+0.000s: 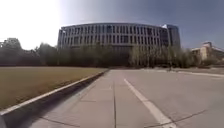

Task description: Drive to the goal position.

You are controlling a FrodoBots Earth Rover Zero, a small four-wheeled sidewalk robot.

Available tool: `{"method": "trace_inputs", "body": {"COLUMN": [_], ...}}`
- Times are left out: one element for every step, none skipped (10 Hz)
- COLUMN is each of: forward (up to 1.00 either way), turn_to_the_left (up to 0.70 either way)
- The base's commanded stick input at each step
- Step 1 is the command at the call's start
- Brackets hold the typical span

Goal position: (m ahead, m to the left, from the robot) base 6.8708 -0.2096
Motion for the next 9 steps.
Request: {"method": "trace_inputs", "body": {"forward": [0.5, 0.5, 0.5, 0.5, 0.5, 0.5, 0.5, 0.49, 0.49], "turn_to_the_left": [0.03, 0.03, 0.03, 0.04, 0.03, 0.03, 0.03, 0.03, 0.03]}}
